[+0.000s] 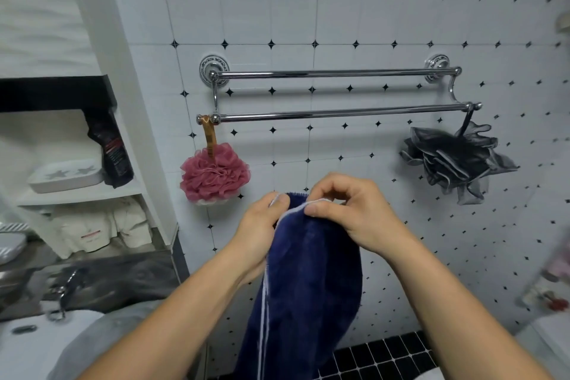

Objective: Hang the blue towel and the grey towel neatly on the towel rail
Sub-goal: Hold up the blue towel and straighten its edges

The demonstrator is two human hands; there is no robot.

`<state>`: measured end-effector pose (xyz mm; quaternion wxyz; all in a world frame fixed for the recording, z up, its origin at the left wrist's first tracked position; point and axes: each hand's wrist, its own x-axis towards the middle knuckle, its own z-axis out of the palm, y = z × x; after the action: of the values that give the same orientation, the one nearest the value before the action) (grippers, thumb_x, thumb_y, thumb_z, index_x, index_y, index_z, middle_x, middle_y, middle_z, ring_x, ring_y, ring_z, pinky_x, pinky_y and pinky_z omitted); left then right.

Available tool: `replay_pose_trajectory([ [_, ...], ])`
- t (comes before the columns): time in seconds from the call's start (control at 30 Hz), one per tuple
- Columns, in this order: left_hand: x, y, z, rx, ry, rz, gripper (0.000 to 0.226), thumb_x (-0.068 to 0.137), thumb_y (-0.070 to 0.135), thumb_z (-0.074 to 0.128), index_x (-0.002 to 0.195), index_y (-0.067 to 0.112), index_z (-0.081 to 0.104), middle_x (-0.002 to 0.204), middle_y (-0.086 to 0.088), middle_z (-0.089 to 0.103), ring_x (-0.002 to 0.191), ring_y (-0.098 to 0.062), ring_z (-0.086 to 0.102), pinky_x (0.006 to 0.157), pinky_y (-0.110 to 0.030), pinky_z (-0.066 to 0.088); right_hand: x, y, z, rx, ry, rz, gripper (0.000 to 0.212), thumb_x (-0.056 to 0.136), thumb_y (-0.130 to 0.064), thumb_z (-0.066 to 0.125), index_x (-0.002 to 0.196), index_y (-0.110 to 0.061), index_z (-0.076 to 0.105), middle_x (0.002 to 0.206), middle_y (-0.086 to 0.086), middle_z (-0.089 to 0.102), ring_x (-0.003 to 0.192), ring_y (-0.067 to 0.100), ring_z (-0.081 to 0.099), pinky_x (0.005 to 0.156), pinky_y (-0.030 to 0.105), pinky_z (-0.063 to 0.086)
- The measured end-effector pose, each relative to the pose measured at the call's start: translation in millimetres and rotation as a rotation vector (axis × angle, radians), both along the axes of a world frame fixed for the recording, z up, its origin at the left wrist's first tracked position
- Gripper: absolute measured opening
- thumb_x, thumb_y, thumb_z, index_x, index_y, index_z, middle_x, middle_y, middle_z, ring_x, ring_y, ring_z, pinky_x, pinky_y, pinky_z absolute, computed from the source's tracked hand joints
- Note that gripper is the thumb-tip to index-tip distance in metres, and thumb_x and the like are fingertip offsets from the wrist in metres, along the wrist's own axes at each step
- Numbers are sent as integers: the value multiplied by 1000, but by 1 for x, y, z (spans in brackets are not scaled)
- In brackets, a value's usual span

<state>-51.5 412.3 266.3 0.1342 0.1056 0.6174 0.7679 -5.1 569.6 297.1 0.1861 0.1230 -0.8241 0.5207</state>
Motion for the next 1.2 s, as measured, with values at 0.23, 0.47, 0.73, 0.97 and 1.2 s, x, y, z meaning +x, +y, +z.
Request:
replay_pose_trajectory([
  [0.23, 10, 0, 4, 179, 16, 8, 17, 92, 11, 62, 91, 1, 76, 86, -20, 75, 74, -25, 71, 68, -34, 59, -12, -9, -5, -88, -90, -110, 8, 83, -20, 74, 78, -19, 68, 103, -10, 71, 90, 11, 68, 81, 35, 52],
  [0.47, 11, 1, 3, 179, 93, -28, 25, 95, 11, 55, 102, -7, 71, 91, -18, 76, 77, -20, 73, 64, -24, 56, -11, -10, -10, -4, -139, -283, 14, 85, -24, 71, 74, -18, 64, 63, -2, 60, 55, 11, 51, 56, 25, 41],
  [0.73, 17, 2, -4, -297, 456, 54, 52, 73, 20, 83, 117, 27, 56, 106, 8, 68, 96, 2, 66, 85, -14, 51, -11, -2, -18, -24, -170, -361, 14, 84, -24, 71, 74, -17, 66, 62, -2, 60, 55, 10, 51, 56, 26, 41],
  [0.97, 24, 10, -14, -584, 676, 279, 44, 64, 40, 86, 99, 27, 62, 98, 18, 63, 92, 3, 58, 80, -11, 44, -9, 2, -16, -72, -125, -292, 13, 84, -21, 72, 75, -13, 67, 63, -2, 61, 56, 10, 52, 57, 24, 41],
  [1.2, -1, -6, 9, -266, 395, 85, 10, 78, 1, 77, 73, 10, 78, 80, -2, 76, 76, -9, 69, 74, -23, 54, -5, 16, -12, -50, -139, -105, 9, 85, -15, 72, 78, -13, 67, 66, 1, 60, 60, 10, 49, 58, 25, 39],
])
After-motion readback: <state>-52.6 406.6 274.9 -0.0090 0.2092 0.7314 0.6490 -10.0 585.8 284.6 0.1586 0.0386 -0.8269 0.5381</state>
